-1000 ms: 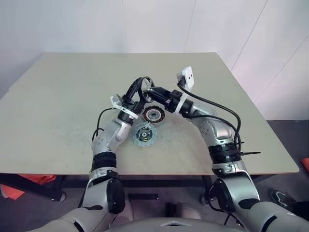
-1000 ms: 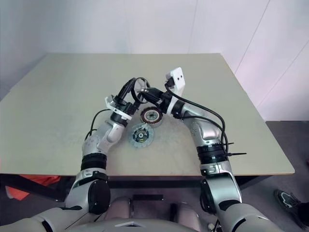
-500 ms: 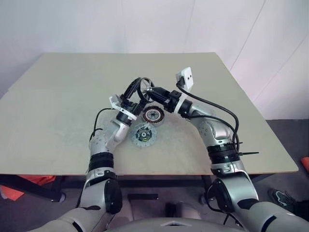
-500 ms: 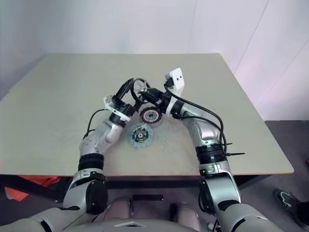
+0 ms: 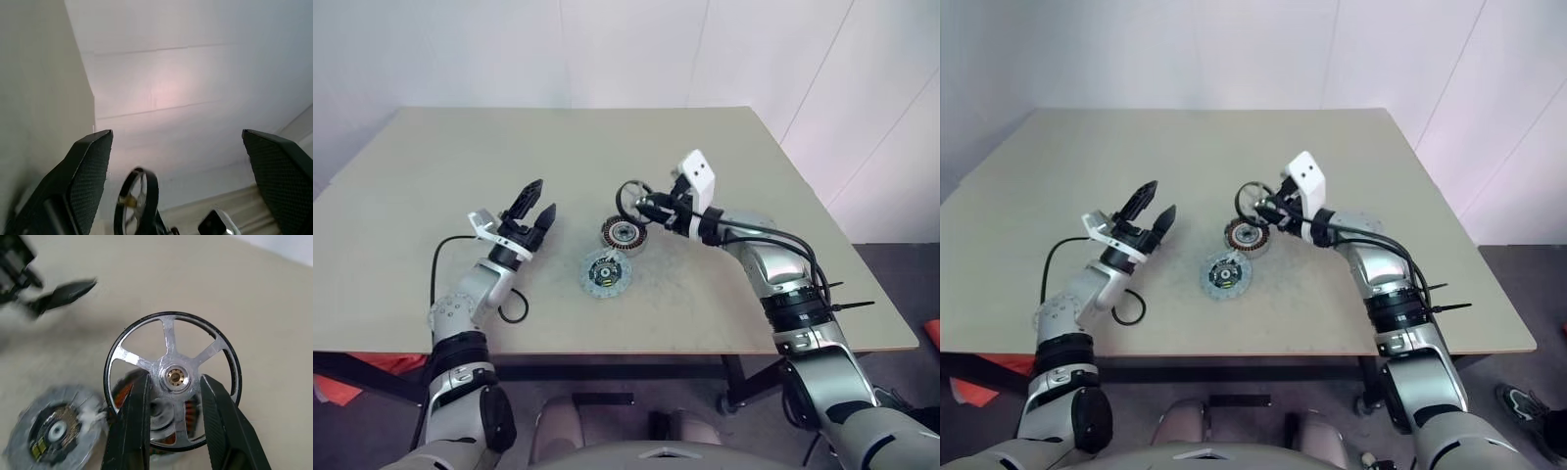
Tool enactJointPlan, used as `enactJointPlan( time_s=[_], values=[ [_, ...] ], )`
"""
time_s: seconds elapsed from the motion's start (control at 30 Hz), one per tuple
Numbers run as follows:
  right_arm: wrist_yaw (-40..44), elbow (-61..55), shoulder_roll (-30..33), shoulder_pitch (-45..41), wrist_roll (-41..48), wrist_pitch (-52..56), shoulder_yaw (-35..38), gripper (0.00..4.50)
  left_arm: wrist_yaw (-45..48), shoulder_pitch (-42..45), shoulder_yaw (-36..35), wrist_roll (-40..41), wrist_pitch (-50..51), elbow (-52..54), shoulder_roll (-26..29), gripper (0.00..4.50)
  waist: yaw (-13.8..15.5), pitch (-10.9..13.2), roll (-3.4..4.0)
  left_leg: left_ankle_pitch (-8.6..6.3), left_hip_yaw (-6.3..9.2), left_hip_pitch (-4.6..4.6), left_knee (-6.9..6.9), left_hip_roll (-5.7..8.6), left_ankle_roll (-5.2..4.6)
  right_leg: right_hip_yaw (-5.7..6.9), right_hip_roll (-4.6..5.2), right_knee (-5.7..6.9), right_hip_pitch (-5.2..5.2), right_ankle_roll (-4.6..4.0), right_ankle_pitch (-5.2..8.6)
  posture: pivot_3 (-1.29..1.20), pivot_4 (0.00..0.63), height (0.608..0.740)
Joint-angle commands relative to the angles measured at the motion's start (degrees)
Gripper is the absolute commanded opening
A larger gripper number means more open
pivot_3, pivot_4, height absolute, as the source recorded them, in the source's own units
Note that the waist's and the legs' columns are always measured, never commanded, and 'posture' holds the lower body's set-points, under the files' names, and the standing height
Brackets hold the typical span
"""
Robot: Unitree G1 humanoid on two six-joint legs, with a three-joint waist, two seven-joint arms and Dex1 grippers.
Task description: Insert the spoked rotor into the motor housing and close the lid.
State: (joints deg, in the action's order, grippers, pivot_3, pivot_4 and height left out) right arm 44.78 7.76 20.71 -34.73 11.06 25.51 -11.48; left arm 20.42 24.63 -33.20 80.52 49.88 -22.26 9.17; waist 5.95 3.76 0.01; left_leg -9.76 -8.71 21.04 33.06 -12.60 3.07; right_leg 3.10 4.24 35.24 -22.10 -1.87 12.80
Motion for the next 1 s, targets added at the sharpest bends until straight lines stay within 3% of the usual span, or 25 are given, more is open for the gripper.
enactJointPlan(
  time_s=[0.03, 1.0],
  values=[
    [1.6, -5.65, 0.84, 0.0, -0.04, 1.67, -1.49, 1.23, 1.86, 0.15, -0.72, -1.12, -0.99, 1.68, 1.61, 4.46, -0.02, 0.0, 0.0, 0.0, 0.0, -0.01, 0.0, 0.0, 0.0, 0.0, 0.0, 0.0, 0.0, 0.0, 0.0, 0.0, 0.0, 0.74],
    [-2.55, 13.01, -3.89, -5.81, -4.97, -3.97, -0.75, 1.23, 4.33, -0.62, -0.33, -6.59, -2.85, 0.89, 0.2, 4.46, -0.08, -0.01, -0.02, 0.03, 0.01, -0.19, 0.14, -0.04, 0.05, -0.02, 0.01, 0.43, 0.04, -0.04, 0.01, 0.0, 0.0, 0.74]
  ],
)
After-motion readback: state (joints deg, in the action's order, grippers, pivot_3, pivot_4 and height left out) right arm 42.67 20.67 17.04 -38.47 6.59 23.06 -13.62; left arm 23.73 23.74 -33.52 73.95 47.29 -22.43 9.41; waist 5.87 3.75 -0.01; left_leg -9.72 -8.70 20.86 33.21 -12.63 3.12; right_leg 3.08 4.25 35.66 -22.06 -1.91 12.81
